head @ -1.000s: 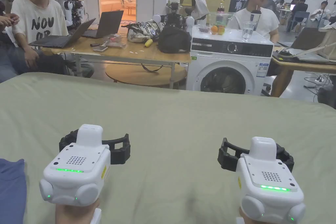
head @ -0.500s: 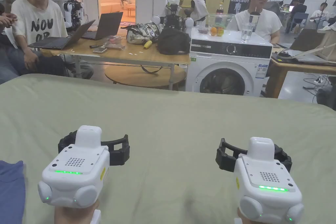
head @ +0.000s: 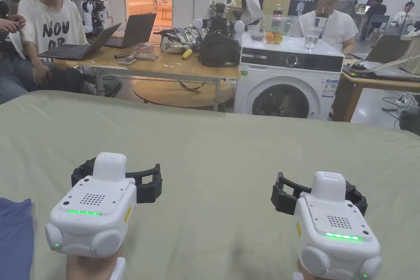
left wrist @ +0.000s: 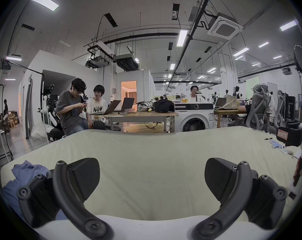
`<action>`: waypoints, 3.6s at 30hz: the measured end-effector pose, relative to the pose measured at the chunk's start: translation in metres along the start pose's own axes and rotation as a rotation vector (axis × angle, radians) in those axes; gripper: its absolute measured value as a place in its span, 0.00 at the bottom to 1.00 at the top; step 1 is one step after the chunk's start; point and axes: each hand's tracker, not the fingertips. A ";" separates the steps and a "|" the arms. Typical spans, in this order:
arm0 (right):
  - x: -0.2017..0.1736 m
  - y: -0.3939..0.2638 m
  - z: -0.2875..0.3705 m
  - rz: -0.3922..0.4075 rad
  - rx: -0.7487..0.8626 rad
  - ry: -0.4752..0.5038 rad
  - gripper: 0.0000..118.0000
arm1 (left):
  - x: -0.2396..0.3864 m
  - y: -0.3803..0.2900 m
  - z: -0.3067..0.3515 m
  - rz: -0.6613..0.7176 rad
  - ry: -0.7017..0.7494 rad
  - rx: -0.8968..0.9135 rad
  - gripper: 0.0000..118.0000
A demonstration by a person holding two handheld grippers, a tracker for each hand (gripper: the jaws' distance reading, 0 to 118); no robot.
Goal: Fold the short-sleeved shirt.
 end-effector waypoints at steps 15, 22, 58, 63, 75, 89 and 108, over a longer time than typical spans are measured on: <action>0.000 0.003 -0.001 0.014 0.016 -0.004 1.00 | 0.001 -0.002 0.001 0.003 0.019 0.014 1.00; 0.003 0.005 0.000 0.007 0.021 -0.012 1.00 | 0.001 -0.001 0.000 0.021 0.041 0.030 1.00; -0.003 0.011 0.013 -0.015 0.050 -0.043 0.00 | 0.003 0.007 0.008 0.005 0.054 0.032 0.00; -0.003 0.016 0.012 -0.034 0.034 -0.032 0.00 | -0.001 0.006 0.007 0.012 0.065 0.010 0.00; -0.099 0.033 0.015 0.030 0.028 0.146 0.00 | -0.081 0.030 0.044 -0.008 0.234 -0.072 0.00; -0.253 0.015 0.044 0.064 -0.051 0.441 0.00 | -0.267 0.028 0.105 0.170 0.392 -0.504 0.14; -0.244 -0.013 0.031 0.128 -0.131 0.423 0.00 | -0.325 -0.087 0.034 0.223 0.320 -0.964 0.55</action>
